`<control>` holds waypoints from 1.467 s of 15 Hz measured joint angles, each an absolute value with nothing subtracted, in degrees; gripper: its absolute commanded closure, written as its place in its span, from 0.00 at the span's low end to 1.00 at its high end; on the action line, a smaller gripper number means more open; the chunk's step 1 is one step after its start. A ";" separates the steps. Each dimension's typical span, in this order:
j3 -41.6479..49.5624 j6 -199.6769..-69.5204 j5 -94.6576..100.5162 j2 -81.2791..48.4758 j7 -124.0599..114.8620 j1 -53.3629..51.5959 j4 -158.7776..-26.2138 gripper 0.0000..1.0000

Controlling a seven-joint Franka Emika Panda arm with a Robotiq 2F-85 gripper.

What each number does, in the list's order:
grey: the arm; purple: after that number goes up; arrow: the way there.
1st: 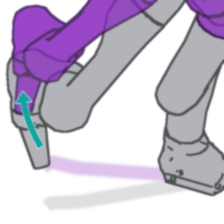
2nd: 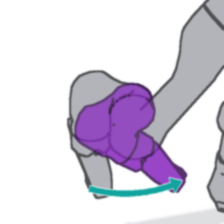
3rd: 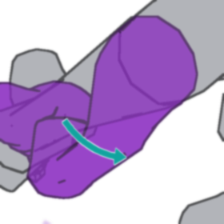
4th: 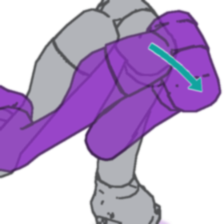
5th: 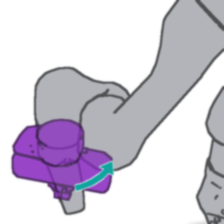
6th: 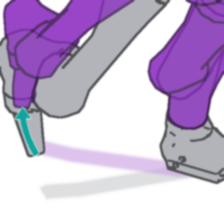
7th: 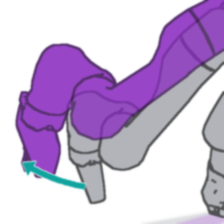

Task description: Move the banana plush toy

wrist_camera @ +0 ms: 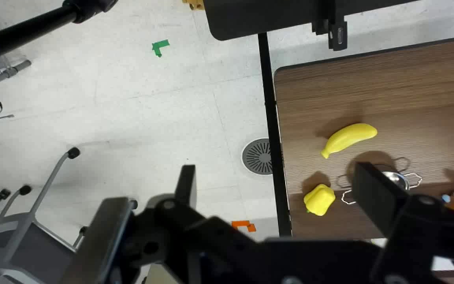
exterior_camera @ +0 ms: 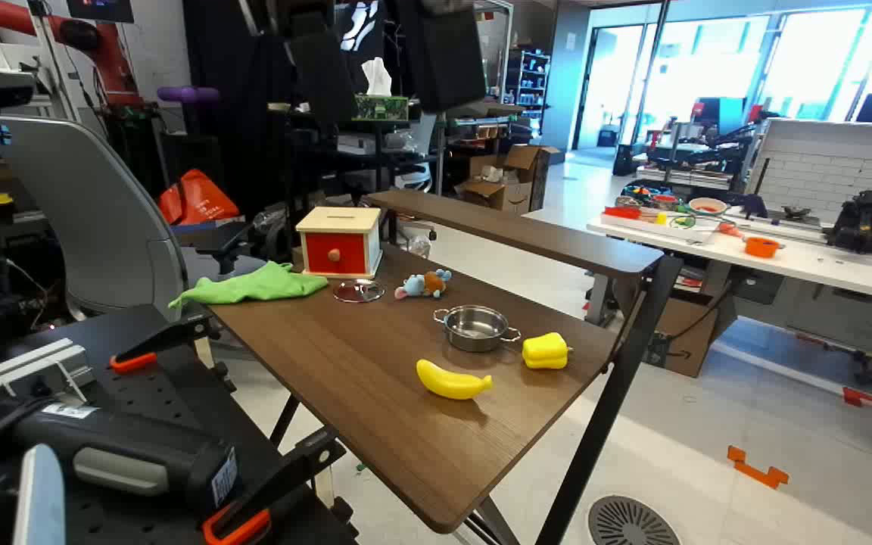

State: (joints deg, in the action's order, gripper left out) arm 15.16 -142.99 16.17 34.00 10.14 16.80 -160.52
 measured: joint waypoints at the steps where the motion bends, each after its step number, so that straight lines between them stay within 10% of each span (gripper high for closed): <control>1: 15.16 -142.97 16.17 34.00 10.14 16.80 -160.52 0.00; 22: 7.26 -153.84 16.13 22.59 -1.68 16.05 -159.17 0.00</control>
